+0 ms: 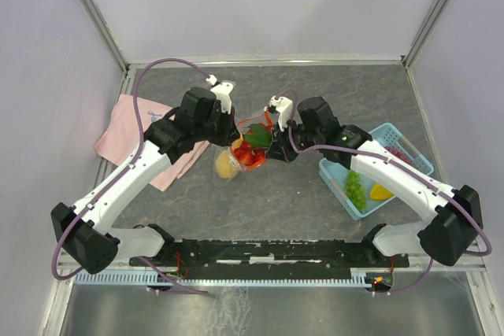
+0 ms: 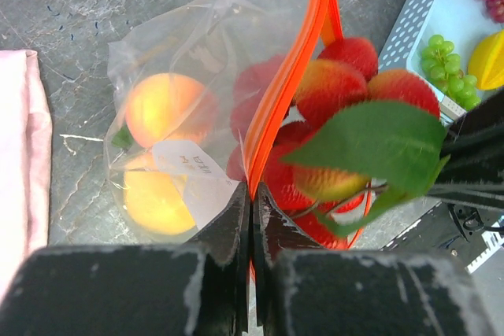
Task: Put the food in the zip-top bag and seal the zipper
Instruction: Place the fake fruit in the zipper food storage bag.
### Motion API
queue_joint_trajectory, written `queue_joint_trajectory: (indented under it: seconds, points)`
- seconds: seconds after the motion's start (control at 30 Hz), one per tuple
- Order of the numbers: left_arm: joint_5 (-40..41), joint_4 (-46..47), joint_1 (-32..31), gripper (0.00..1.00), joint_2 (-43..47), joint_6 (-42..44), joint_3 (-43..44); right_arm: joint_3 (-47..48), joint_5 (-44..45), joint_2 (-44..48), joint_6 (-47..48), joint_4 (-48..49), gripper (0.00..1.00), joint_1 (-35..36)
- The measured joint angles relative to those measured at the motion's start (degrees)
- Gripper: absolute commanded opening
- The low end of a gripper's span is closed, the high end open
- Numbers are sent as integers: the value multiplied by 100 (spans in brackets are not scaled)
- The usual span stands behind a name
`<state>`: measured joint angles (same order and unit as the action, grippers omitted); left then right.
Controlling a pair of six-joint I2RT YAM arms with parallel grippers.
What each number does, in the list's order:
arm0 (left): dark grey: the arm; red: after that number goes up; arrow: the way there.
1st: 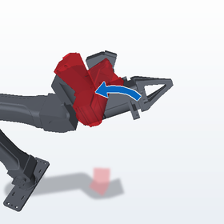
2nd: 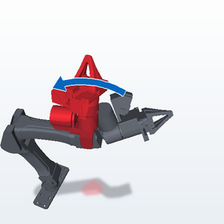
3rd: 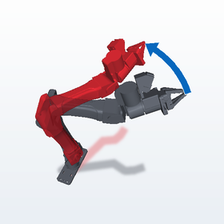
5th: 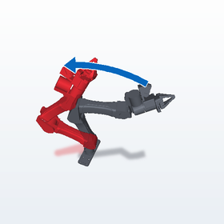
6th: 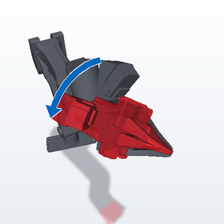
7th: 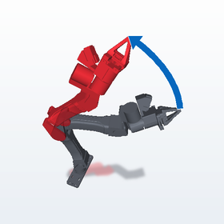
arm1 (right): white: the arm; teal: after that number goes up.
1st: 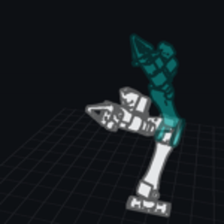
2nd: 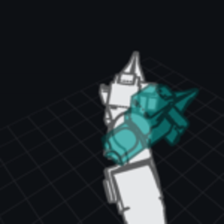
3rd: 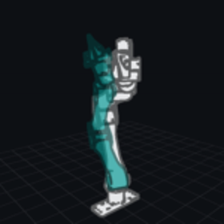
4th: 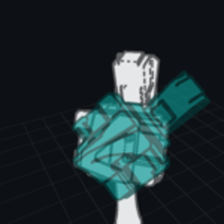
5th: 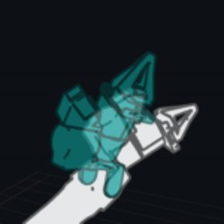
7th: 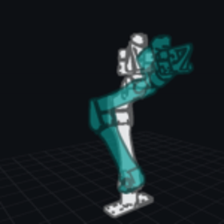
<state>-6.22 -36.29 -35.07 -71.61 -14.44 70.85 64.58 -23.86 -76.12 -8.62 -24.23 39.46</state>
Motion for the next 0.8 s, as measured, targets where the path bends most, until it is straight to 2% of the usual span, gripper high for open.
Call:
queue_joint_trajectory:
  seconds: [0.2, 0.43, 0.67, 0.8]
  points:
    - [-20, -2, 2, 3, -61, -4, 0, 157, 103, -92, 289, -199, 2, 393]
    - [-42, -4, 2, 3, -105, -68, 0, 391, 450, -363, 413, -450, 2, 490]
    - [-214, -2, 4, 3, -105, -66, 0, 894, 1399, -844, 35, -872, 2, 476]
    - [-404, 0, 13, 3, -105, -66, 0, 1121, 1639, -1051, -337, -927, 2, 437]
